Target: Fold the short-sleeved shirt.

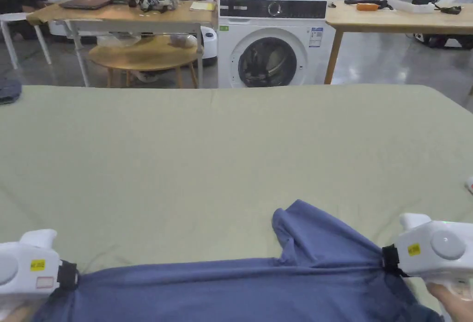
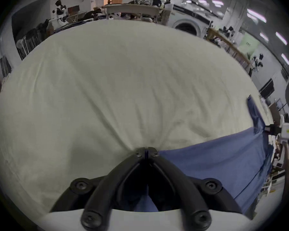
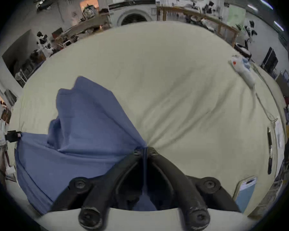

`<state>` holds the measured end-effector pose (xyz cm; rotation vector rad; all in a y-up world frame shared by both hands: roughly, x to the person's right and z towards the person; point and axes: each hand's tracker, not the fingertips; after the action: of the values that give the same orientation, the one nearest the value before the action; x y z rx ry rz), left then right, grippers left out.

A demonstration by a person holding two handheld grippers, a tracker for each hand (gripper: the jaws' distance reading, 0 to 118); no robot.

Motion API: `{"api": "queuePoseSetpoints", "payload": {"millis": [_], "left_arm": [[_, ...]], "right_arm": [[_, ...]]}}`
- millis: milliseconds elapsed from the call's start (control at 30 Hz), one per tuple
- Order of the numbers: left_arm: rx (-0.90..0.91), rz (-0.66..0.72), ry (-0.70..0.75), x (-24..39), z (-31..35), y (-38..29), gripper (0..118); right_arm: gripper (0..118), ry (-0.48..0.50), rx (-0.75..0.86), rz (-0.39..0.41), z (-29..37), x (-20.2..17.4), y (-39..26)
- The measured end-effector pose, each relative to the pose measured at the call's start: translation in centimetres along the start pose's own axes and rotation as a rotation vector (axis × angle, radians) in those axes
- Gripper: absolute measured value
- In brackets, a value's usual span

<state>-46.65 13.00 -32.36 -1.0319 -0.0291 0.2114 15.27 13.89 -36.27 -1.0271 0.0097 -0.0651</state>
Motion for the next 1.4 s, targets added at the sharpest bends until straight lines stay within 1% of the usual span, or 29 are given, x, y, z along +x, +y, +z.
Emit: {"api": "queuePoseSetpoints", "payload": {"millis": [33,67,100,167,200,267,333,400,433,467,533,567,600,667,733,833,867,900,933,967,1000,1067,1133,1267,1300,1333,1367,1400], "left_arm": [[0.09,-0.023,-0.032,-0.4,1.1,-0.5,0],[0.183,-0.088,-0.035,-0.1,2.9,-1.5,0],[0.23,-0.146,-0.007,0.3,5.0,-2.4,0],[0.238,-0.146,-0.098,-0.2,8.5,-3.7,0],[0.269,-0.153,-0.112,-0.3,10.5,-5.0,0],[0.295,-0.151,-0.095,-0.3,13.7,-7.8,0],[0.32,-0.129,-0.128,-1.7,15.2,-10.9,0],[0.315,-0.085,-0.133,-2.2,16.6,-14.0,0],[0.32,-0.068,-0.135,-2.8,16.8,-15.1,0],[0.266,-0.038,-0.138,-3.1,16.7,-16.5,0],[0.29,0.008,-0.126,-3.5,16.4,-19.1,0],[0.251,0.04,-0.152,-3.4,15.6,-20.5,0],[0.225,0.067,-0.126,-3.6,14.8,-21.3,0],[0.204,0.07,-0.116,-4.2,13.6,-22.3,0],[0.215,0.08,-0.128,-3.7,13.1,-23.1,0],[0.239,0.087,-0.16,-4.3,13.3,-23.1,0],[0.24,0.093,-0.168,-4.7,13.2,-22.9,9],[0.239,0.092,-0.171,-4.9,13.2,-22.6,29],[0.244,0.082,-0.153,-4.8,13.3,-22.4,41],[0.266,0.05,-0.112,-4.6,13.7,-22.5,48],[0.281,0.022,-0.079,-4.3,14.2,-22.1,49],[0.327,-0.036,-0.048,-3.6,15.8,-21.2,49],[0.401,-0.085,-0.051,-1.7,18.0,-20.1,49],[0.568,-0.116,-0.115,1.6,22.5,-18.2,49],[0.609,-0.121,-0.138,2.4,23.4,-17.9,47],[0.644,-0.125,-0.155,3.0,24.1,-17.7,39],[0.659,-0.125,-0.171,3.4,24.6,-17.5,25],[0.669,-0.137,-0.197,3.9,25.0,-17.4,1]], "right_arm": [[2,0.008,0.029,0.006,1.0,0.1,-0.4],[2,0.019,0.068,0.023,2.2,0.4,-0.9],[2,0.067,0.104,0.014,4.2,0.6,-1.6],[2,0.115,0.189,0.0,7.6,1.0,-3.7],[2,0.137,0.234,0.006,9.2,1.4,-5.4],[2,0.122,0.256,0.001,12.2,1.5,-8.3],[2,0.122,0.287,0.004,14.6,2.1,-12.4],[2,0.106,0.273,-0.009,16.1,2.2,-15.3],[2,0.088,0.271,-0.031,16.6,2.5,-17.0],[2,0.076,0.247,-0.063,16.9,2.8,-18.3],[2,0.052,0.211,-0.108,15.3,4.7,-20.6],[2,0.053,0.197,-0.106,15.0,4.6,-21.6],[2,0.042,0.178,-0.111,14.6,4.5,-22.4],[2,0.038,0.166,-0.115,13.8,4.3,-23.3],[2,0.034,0.17,-0.129,13.3,4.2,-23.8],[3,0.016,0.192,-0.105,12.9,3.9,-23.8],[8,0.014,0.196,-0.099,12.7,3.9,-23.7],[27,0.002,0.199,-0.092,12.6,3.9,-23.6],[40,-0.021,0.213,-0.092,12.7,3.8,-23.6],[43,-0.044,0.231,-0.093,13.0,3.8,-23.6],[43,-0.03,0.26,-0.102,13.6,3.9,-23.5],[43,0.009,0.347,-0.123,15.3,3.5,-23.4],[43,0.046,0.456,-0.116,17.3,2.4,-22.2],[43,0.084,0.566,-0.049,19.9,-0.7,-19.6],[42,0.109,0.586,-0.03,20.2,-1.7,-18.8],[38,0.132,0.593,-0.017,20.8,-3.1,-18.2],[31,0.154,0.585,-0.005,20.7,-4.0,-17.6],[21,0.177,0.589,0.006,20.6,-4.8,-17.3]]}}
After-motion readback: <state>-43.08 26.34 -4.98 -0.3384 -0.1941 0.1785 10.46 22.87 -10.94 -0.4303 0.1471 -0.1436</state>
